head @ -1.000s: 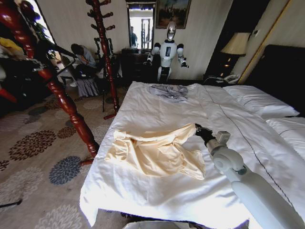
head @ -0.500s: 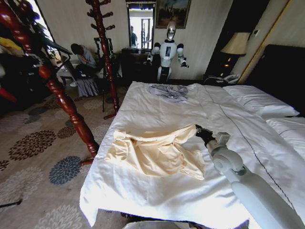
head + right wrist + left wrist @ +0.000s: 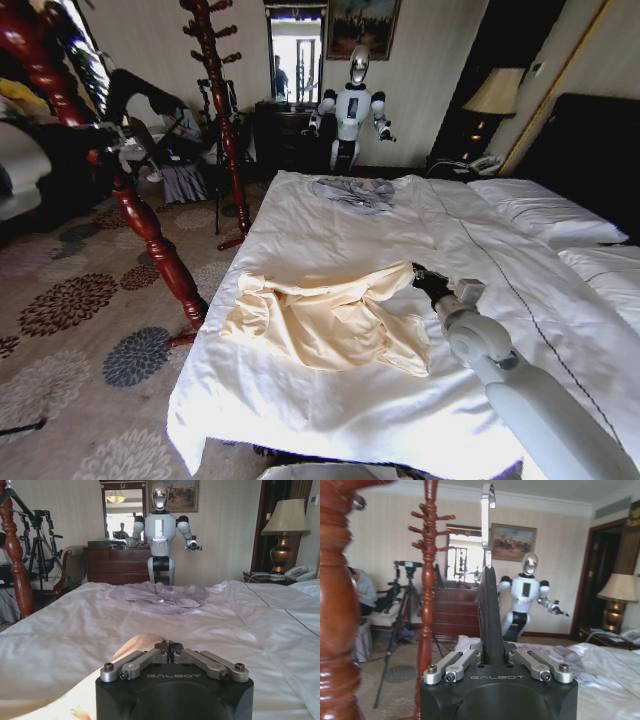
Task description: Pick up the clothes from the bed and hang them on the clothes hanger.
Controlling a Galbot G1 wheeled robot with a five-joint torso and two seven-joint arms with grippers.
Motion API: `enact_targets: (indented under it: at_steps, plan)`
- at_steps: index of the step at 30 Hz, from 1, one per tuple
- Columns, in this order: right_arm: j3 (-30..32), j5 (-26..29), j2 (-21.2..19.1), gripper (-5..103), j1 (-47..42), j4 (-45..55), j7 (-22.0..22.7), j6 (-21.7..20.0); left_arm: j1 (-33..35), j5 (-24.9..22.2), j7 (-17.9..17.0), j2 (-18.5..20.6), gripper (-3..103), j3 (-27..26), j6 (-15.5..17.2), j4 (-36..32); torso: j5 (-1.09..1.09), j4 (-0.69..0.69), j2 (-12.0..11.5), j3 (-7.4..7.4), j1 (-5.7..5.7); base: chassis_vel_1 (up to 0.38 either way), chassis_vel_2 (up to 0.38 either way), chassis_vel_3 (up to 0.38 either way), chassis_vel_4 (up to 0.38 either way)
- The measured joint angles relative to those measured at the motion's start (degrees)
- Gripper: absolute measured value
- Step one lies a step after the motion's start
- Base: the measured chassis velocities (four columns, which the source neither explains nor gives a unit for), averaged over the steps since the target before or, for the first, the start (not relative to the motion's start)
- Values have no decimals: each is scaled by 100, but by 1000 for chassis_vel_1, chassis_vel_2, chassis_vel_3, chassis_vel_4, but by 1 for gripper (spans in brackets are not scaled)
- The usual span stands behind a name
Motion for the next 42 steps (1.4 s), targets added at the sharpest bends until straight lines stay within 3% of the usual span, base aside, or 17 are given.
enact_targets:
  at_steps: [3,6,7,10,12,13,17,22,27,32,42]
  plan:
    - [18,10,-11,0,1,-4,1,0,466,85,187,-96,18,-230,-109,-280,0,0,0,0,0,0,0,0,0]
    - [31,19,-12,0,7,-42,3,0,1495,380,788,-254,18,-754,-409,-793,2,1,0,-1,0,0,0,0,0]
    - [31,19,-12,0,7,-42,3,0,1495,380,788,-254,18,-754,-409,-793,2,1,0,-1,0,0,0,0,0]
    - [32,33,-16,0,3,-47,9,0,2513,1142,1603,-451,18,-909,-1128,-1142,-1,1,0,0,0,0,0,0,0]
    - [-6,108,-58,0,-2,-24,40,-11,2960,1513,1943,-553,18,-893,-1405,-1337,0,1,0,0,0,0,0,0,0]
    - [-6,108,-58,0,-2,-24,40,-11,2960,1513,1943,-553,18,-893,-1405,-1337,0,1,0,0,0,0,0,0,0]
    - [-112,123,-111,0,24,-16,60,-28,3669,2335,2607,-623,18,-785,-1681,-1481,2,-1,0,-1,0,0,0,0,0]
    - [-165,173,-97,0,86,-44,107,-39,4409,2875,3059,-696,18,-819,-1883,-1620,1,2,0,-1,0,0,0,0,0]
    - [-130,258,-182,0,47,1,152,-68,4778,3783,3368,-775,18,-575,-2311,-1639,0,1,0,-1,0,0,0,0,0]
    - [-55,281,-242,0,69,-8,164,-79,5024,4324,3593,-764,18,-337,-2439,-1523,1,3,0,0,0,0,0,0,0]
    - [99,349,-276,0,16,-2,191,-90,5068,4288,4480,-652,18,148,-2673,-1216,0,0,0,0,0,0,0,0,0]
